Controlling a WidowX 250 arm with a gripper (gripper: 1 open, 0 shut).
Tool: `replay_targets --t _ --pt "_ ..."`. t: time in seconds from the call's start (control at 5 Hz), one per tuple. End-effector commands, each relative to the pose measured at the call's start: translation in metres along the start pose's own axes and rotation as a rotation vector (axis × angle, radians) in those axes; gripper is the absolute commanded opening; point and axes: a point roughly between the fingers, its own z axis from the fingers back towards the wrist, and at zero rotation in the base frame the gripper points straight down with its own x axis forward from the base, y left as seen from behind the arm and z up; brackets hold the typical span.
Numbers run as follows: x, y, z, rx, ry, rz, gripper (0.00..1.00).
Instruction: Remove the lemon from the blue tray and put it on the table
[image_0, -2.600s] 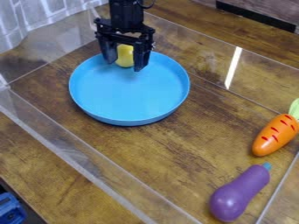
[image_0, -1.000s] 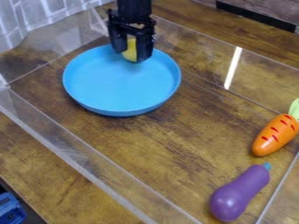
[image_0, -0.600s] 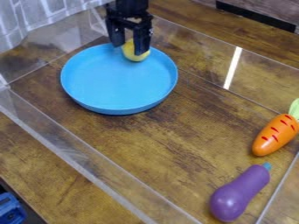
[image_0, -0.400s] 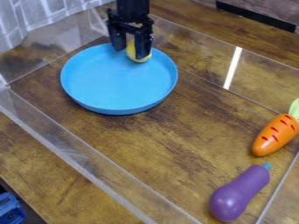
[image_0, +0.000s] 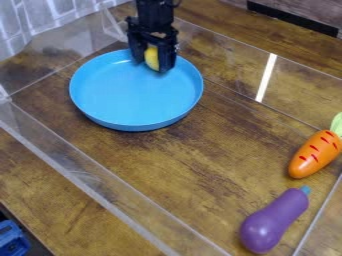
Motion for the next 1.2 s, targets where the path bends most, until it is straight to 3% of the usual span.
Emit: replay_targets --t 0.0,0.4,1.0 --pt "0.0166 0.0029 0.0314 0.032 -0.069 0.009 0.00" --pt "0.0155 0.0068 0.0326 0.040 -0.075 0.100 0.00" --pt "0.0136 0.0009 0.0320 0.043 -0.076 0.173 0.00"
